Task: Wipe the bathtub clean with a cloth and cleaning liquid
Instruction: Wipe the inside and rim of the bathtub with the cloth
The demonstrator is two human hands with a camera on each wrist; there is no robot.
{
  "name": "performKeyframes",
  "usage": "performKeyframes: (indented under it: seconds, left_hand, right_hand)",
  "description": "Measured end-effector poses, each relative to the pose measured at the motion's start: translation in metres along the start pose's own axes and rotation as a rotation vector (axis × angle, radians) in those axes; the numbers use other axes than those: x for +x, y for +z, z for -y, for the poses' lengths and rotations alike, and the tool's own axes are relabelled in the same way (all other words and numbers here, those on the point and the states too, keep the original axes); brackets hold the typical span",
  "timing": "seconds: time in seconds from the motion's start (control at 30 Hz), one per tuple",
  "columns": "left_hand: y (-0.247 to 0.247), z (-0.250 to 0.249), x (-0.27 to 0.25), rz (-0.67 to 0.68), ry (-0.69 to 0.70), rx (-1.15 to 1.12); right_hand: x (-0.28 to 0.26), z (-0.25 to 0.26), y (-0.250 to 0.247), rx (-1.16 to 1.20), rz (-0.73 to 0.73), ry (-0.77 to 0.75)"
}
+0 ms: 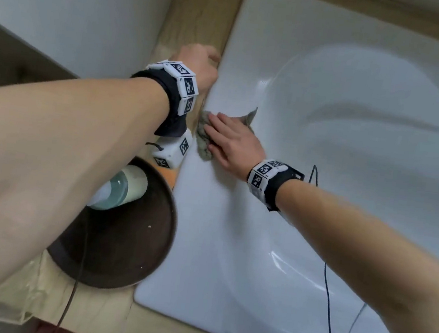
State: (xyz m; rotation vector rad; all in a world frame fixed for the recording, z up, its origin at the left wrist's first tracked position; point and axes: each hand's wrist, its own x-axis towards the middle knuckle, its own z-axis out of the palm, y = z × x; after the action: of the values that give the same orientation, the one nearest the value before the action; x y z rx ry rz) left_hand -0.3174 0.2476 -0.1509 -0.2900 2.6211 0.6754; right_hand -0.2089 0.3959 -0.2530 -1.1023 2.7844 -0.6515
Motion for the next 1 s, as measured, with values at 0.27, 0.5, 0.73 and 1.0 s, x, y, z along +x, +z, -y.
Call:
performKeyframes:
  seconds: [0.27, 0.5, 0.73, 1.0]
  left_hand:
    - [0.009, 0.0, -0.012, 0.077, 0.043, 0.036]
    - [0.03, -0.007, -0.004, 0.027, 0.067, 0.004]
    - [0.049, -0.035, 0.029, -0.008, 0.088, -0.046]
    - [0.068, -0.073, 0.073, 0.009, 0.167, 0.058]
  right_hand:
    - [-0.059, 0.046, 0.03, 0.107, 0.028, -0.201]
    - [-0.011, -0.017, 0.011, 0.032, -0.033, 0.007]
    - [0.033, -0.089, -0.026, 0.011, -0.098, 0.146]
    - [0.059, -0.16, -0.064, 0.009, -0.047, 0.357]
